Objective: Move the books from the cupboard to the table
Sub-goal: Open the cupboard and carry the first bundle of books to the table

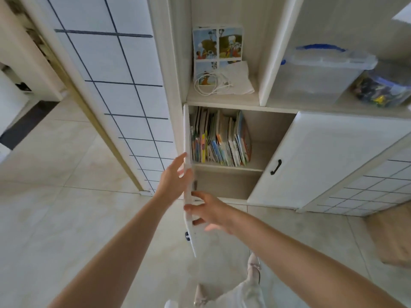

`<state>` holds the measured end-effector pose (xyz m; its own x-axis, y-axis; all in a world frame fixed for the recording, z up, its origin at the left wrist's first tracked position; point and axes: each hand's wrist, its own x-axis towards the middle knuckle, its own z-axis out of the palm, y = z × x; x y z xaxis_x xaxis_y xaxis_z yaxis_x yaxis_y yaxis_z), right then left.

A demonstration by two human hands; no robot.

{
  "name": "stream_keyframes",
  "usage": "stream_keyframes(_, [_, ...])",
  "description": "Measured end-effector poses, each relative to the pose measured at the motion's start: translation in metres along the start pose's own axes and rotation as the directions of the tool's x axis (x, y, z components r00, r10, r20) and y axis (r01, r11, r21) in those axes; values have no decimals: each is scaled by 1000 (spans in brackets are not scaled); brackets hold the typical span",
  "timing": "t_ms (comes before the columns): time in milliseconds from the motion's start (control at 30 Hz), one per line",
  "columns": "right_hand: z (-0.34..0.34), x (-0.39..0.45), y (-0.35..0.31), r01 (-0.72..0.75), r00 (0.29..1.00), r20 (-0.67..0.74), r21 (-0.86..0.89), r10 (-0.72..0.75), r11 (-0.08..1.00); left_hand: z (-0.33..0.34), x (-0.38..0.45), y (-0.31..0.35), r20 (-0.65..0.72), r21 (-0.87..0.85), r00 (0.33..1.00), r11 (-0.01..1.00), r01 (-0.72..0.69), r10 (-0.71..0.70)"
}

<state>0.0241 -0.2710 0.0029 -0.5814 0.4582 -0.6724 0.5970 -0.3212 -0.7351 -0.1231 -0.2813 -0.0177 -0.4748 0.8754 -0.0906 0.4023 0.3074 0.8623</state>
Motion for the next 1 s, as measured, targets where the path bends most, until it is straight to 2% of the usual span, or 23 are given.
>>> stream_keyframes(133, [38,13,-16,31,1000,-2,48,-31,998,-34,4,-13,-10,-25,995,995,102,-102])
stream_keyframes(267, [59,24,-30,56,998,-7,-201,-59,978,-66,5,-20,-5,15,974,974,226,-226])
stream_keyframes(400, [64,29,-42,62,997,59,-161,-53,985,-82,0,-15,-35,131,972,963,236,-234])
stream_keyframes(500, [56,34,-44,23,997,79,-145,-12,989,-85,-2,-16,-97,194,970,952,239,-224])
stream_keyframes(733, [-25,41,-26,-89,996,-33,-128,85,988,-75,7,0,-320,372,918,859,351,-236])
stream_keyframes(800, [-59,42,-19,-130,988,-96,-126,119,983,-64,8,4,-355,464,920,823,328,-167])
stream_keyframes(867, [-98,48,-11,-171,975,-167,-134,148,976,-45,12,8,-366,593,930,779,203,36])
stream_keyframes(933, [-135,57,-2,-202,961,-215,-125,172,971,-22,19,10,-339,687,903,726,47,262])
stream_keyframes(1000, [-170,66,1,-226,947,-258,-109,192,968,4,32,13,-305,715,894,699,-12,328])
